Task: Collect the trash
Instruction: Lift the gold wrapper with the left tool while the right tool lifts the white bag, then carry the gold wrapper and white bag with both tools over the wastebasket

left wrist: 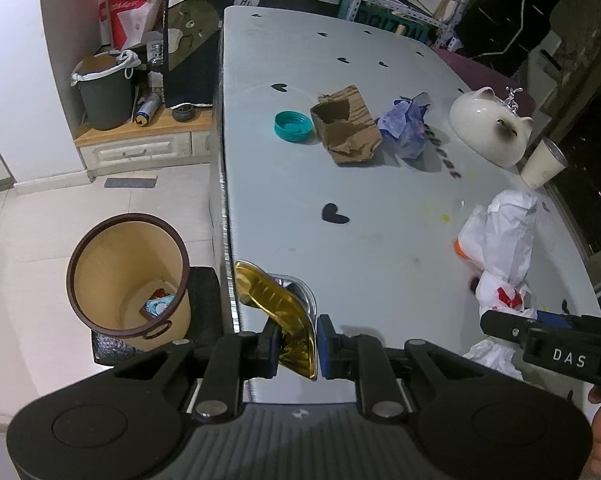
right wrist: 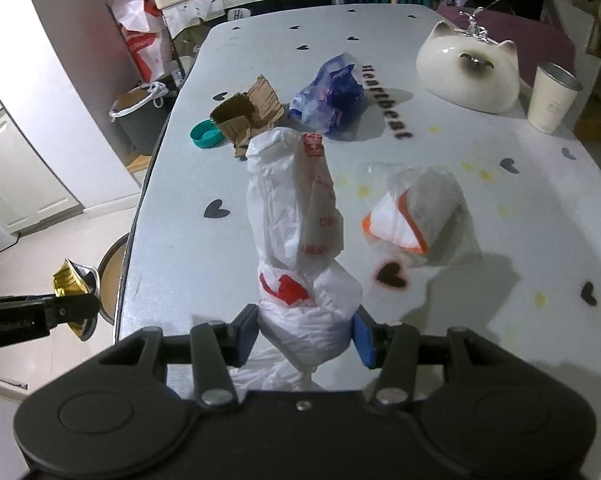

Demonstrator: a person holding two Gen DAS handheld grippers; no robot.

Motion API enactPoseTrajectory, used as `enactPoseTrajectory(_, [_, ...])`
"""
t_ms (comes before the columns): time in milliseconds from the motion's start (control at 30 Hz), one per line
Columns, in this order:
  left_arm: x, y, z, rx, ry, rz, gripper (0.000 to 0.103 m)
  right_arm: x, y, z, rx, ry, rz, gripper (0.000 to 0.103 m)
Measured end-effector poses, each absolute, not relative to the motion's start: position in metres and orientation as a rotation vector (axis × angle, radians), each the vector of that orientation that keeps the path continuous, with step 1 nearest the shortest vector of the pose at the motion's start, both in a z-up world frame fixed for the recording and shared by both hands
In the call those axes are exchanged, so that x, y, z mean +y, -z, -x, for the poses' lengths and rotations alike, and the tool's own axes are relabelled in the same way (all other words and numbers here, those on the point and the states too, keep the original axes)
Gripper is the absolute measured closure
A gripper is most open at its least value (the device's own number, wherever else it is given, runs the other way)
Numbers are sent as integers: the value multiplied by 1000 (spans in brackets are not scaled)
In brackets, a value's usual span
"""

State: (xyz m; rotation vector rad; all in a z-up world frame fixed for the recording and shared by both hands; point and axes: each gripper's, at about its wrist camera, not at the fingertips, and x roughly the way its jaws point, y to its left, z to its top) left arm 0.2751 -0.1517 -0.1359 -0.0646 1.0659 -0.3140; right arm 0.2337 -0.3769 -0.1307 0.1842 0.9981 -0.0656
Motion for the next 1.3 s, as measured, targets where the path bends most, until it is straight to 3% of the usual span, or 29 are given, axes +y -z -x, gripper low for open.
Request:
enactPoseTrajectory(733, [16, 141, -316, 1065, 344, 78, 84, -221, 130, -270, 1004, 108, -170, 53])
enactPoseTrajectory(1300, [112, 196, -376, 1174, 202, 191, 84, -127, 188, -373, 1135, -79, -128, 53])
